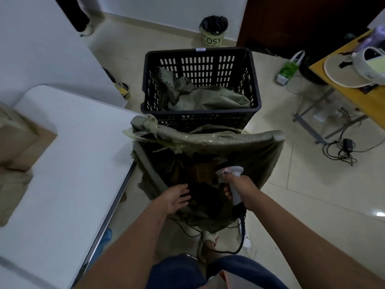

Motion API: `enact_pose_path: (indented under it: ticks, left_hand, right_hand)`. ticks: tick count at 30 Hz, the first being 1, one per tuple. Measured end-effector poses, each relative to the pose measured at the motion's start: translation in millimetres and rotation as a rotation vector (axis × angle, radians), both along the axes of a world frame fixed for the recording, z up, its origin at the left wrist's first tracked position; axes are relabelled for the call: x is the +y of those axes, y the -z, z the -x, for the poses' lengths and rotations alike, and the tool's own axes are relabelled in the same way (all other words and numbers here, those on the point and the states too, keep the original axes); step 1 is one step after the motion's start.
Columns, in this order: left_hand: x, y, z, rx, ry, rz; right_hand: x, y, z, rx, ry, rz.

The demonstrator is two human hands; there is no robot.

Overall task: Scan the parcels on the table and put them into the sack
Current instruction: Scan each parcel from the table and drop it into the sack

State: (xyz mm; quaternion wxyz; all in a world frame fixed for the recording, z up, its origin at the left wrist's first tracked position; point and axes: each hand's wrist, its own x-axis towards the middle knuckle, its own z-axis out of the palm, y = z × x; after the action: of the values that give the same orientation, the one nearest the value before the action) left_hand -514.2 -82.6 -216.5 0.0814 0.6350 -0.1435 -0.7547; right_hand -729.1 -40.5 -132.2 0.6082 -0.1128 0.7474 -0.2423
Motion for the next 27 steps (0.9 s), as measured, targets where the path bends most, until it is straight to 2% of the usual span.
enact_pose_path:
  ticks: [5, 11, 15, 21, 24, 27]
  left_hand:
    - [9, -28, -69, 0.010, -0.010, 0.092]
    - [33, -76, -188, -0.087, -0.100, 0.239]
    - [53, -104, -290, -0.190, -0.214, 0.281]
    - [113, -130, -426, -0.297, -0.465, 0.357]
    - [140, -137, -478, -0.395, -0.576, 0.411]
    - [159, -146, -523, -0.609, -0.665, 0.574]
  right_hand:
    - [-27, -25, -69, -0.001, -0.212, 0.075]
    - [-55, -57, -208, 0.015, -0.553, 0.206]
    - [-60, -84, -310, -0.044, -0.749, 0.290]
    - [-53, -111, -450, -0.103, -0.933, 0.418]
    - [-45, -124, -510, -0.110, -0.994, 0.479]
    - [-38, -137, -562, -0.135, -1.035, 0.553]
